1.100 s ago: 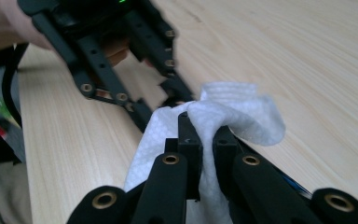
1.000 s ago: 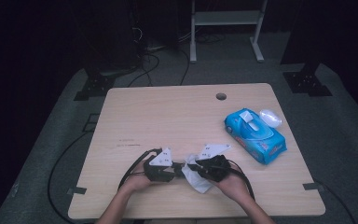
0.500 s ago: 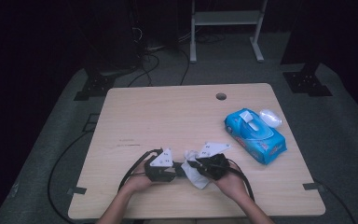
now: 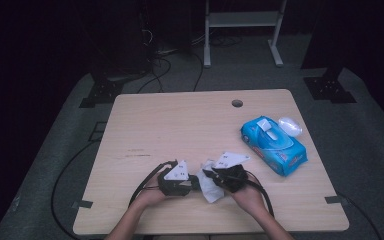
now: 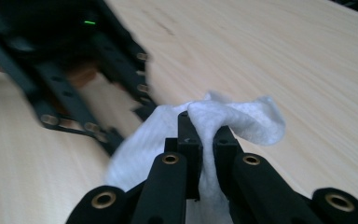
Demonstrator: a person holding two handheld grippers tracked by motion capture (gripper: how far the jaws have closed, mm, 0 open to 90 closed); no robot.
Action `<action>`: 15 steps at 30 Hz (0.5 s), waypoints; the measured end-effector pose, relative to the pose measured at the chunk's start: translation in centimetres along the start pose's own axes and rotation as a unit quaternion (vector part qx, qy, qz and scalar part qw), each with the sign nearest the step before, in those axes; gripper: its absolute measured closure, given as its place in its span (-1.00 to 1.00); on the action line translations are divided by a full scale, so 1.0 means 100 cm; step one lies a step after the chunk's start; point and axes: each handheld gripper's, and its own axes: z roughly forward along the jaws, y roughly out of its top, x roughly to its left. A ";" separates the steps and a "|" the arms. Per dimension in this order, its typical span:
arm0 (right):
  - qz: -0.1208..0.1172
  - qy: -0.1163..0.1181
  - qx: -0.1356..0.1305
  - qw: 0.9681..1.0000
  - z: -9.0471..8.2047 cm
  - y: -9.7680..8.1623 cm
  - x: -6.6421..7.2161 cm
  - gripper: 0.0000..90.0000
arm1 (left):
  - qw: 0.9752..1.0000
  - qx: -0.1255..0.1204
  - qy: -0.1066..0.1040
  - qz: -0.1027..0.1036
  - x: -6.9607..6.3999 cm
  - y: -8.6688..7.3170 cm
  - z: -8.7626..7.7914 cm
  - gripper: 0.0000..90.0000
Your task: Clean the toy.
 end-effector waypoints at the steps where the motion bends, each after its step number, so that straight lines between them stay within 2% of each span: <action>1: 0.015 0.004 -0.001 1.000 -0.002 -0.002 -0.005 0.91 | 1.000 -0.002 -0.003 -0.001 -0.001 0.001 0.001 0.56; 2: 0.024 0.002 -0.002 1.000 -0.004 -0.004 -0.006 0.91 | 1.000 0.000 -0.004 -0.001 -0.001 0.001 0.002 0.56; 4: 0.023 -0.005 -0.004 1.000 -0.002 -0.003 -0.001 0.91 | 1.000 0.000 -0.004 0.000 -0.001 0.002 0.003 0.56; 6: 0.011 0.013 -0.008 1.000 0.002 0.001 0.007 0.91 | 1.000 0.000 -0.004 0.002 -0.002 0.002 0.002 0.56; 8: -0.009 0.019 -0.002 1.000 0.006 0.004 0.015 0.91 | 1.000 0.001 -0.003 0.003 -0.002 0.002 0.002 0.57; 9: -0.020 0.014 -0.001 1.000 0.006 0.004 0.016 0.91 | 1.000 0.000 -0.004 0.000 -0.002 0.002 0.002 0.57; 10: -0.021 0.008 -0.001 1.000 0.004 0.004 0.014 0.91 | 1.000 -0.002 -0.005 -0.001 -0.002 0.001 0.002 0.57; 13: -0.007 -0.021 0.002 1.000 -0.007 -0.002 -0.002 0.90 | 1.000 -0.001 -0.005 -0.002 -0.001 0.001 0.002 0.58; 14: -0.006 -0.044 0.005 0.999 -0.012 -0.006 -0.006 0.90 | 1.000 -0.002 -0.005 -0.003 -0.001 0.001 0.002 0.58; 15: 0.002 -0.055 0.006 0.998 -0.017 -0.009 -0.012 0.90 | 1.000 -0.002 -0.006 -0.003 0.000 0.001 0.002 0.58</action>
